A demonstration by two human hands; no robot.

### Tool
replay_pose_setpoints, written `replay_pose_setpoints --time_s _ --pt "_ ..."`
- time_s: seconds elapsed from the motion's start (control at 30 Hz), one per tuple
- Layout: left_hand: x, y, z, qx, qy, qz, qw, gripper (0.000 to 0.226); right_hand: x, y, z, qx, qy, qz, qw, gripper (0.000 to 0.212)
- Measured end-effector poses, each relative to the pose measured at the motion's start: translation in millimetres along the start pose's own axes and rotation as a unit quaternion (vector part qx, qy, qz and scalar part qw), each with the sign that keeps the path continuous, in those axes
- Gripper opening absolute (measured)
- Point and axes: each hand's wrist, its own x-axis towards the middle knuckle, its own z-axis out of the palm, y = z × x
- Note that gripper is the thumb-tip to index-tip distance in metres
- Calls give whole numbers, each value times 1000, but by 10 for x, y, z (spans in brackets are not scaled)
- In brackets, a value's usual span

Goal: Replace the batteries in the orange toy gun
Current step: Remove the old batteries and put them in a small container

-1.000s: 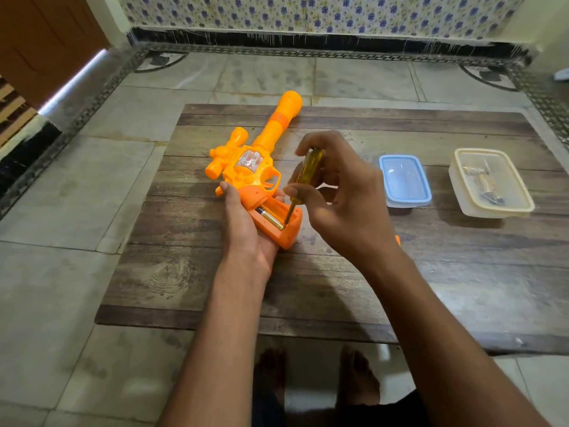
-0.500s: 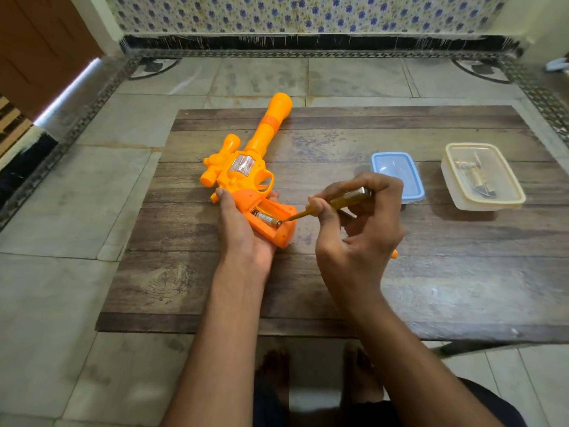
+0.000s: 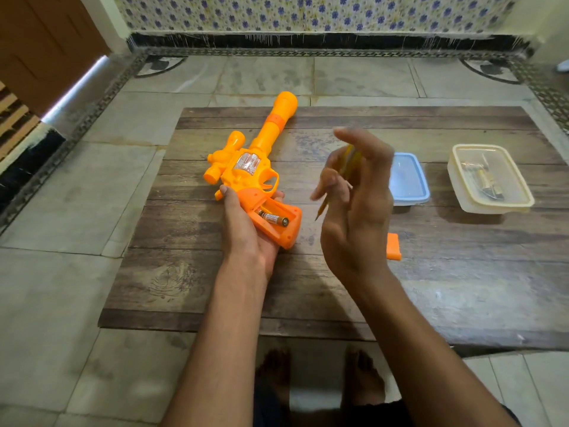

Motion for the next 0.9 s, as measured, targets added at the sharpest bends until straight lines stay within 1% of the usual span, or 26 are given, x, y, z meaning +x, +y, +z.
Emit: replay_pose_setpoints --time_s 0.07,0.13,0.23,0.27,0.3,0.37,0.4,0.5,0.6,0.67,0.7,0.77,0.8,0.9 --pt "4 3 0 -8 -3 1 1000 69 31 26 -32 -59 -72 -18 995 47" --pt "24 -2 -17 -11 -10 -2 1000 75 32 48 -79 -91 -150 -17 984 45" --pt "39 -17 -45 -7 -18 -1 1000 77 -5 128 -134 -131 -267 17 955 56" --pt "47 -21 -50 -4 -22 3 1000 75 -26 160 -135 -159 -289 21 944 56" --pt "46 -21 -48 -2 -27 5 1000 74 -44 180 -130 -184 -293 22 938 52" --pt "36 -21 -36 -3 -34 -1 999 72 -67 199 -114 -202 -268 18 942 38" --pt "34 -19 -31 -4 -35 -3 999 71 -71 201 -99 -194 -251 11 948 31" --pt "43 -26 -16 -13 -33 -2 999 74 -56 168 -49 -130 -174 4 976 11" --pt "72 -22 -7 -18 -20 25 999 73 7 146 -104 -105 -83 61 989 5" --pt "79 -16 -6 -11 -10 33 999 67 49 163 -212 -131 -36 94 986 4" --pt "84 -21 -5 -6 -8 33 999 66 65 182 -274 -162 -17 96 982 4" --pt "92 -33 -7 1 -7 28 1000 67 83 253 -388 -239 -14 90 967 5" --pt "94 -37 -10 1 -7 25 1000 67 84 304 -433 -277 -33 98 955 6" --pt "80 -43 -9 1 -8 20 1000 67 71 445 -522 -370 -117 171 906 6"
